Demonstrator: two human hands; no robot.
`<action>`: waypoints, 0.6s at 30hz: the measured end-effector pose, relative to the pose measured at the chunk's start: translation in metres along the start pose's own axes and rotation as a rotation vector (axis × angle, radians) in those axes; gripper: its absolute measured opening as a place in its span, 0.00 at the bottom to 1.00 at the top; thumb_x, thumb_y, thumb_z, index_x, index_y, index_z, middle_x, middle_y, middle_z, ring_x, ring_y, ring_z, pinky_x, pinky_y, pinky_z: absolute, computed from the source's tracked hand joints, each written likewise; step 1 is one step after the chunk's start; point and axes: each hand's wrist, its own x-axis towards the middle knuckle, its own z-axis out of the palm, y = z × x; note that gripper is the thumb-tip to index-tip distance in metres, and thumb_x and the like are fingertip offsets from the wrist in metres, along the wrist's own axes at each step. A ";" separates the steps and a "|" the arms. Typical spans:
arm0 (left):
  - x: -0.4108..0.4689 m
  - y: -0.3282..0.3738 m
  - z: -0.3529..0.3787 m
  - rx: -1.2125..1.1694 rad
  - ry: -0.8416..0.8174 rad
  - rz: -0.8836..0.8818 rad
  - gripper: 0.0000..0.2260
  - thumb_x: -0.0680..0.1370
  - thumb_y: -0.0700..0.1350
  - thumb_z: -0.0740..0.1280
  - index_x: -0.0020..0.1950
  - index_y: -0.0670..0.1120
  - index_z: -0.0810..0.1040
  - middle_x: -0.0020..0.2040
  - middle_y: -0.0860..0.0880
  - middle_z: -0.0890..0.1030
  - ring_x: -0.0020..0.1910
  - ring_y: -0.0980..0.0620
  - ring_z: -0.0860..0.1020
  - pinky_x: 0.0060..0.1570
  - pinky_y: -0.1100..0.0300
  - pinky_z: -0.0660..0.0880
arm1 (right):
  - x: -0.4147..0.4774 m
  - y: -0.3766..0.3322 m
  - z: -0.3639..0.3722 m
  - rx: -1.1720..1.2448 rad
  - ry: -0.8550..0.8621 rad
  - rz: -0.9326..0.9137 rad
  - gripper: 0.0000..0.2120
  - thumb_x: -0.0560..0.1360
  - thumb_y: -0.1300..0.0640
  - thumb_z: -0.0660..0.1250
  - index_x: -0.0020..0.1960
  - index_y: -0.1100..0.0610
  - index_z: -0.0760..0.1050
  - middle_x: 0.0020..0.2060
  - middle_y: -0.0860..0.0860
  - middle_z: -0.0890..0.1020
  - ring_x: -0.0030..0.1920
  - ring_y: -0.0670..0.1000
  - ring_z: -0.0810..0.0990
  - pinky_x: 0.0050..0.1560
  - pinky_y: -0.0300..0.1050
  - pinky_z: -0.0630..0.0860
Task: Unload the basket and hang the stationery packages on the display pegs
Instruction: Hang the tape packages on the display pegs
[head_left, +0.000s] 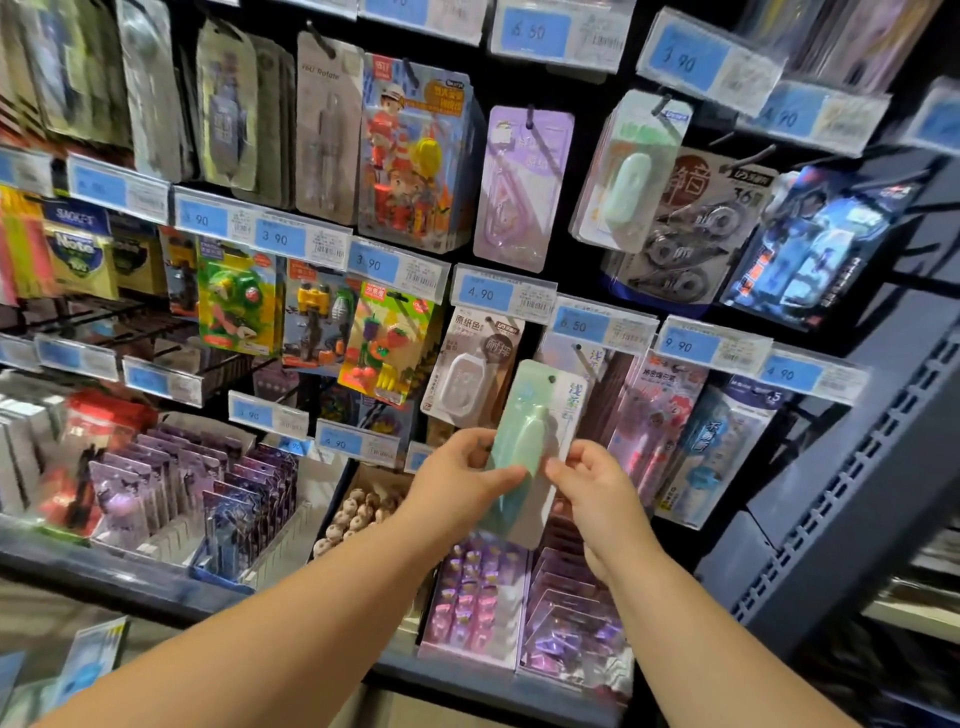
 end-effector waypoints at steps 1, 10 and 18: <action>0.004 0.005 0.006 0.027 0.003 0.019 0.18 0.74 0.47 0.74 0.63 0.51 0.77 0.49 0.50 0.82 0.46 0.52 0.81 0.41 0.55 0.82 | 0.002 -0.001 -0.005 0.013 0.033 -0.019 0.03 0.80 0.64 0.63 0.48 0.60 0.75 0.42 0.56 0.82 0.41 0.52 0.78 0.40 0.44 0.74; 0.025 0.026 0.040 0.219 0.060 0.105 0.22 0.76 0.50 0.72 0.69 0.50 0.73 0.50 0.56 0.76 0.41 0.61 0.74 0.36 0.70 0.71 | 0.030 -0.003 -0.025 0.058 0.183 -0.061 0.07 0.80 0.63 0.63 0.55 0.59 0.77 0.43 0.54 0.83 0.34 0.43 0.80 0.32 0.33 0.73; 0.029 0.022 0.042 0.230 0.114 0.081 0.22 0.77 0.51 0.71 0.70 0.51 0.72 0.51 0.53 0.78 0.46 0.55 0.77 0.36 0.66 0.72 | 0.042 0.000 -0.020 0.080 0.194 -0.087 0.08 0.80 0.63 0.63 0.55 0.56 0.79 0.44 0.53 0.85 0.44 0.49 0.83 0.41 0.39 0.78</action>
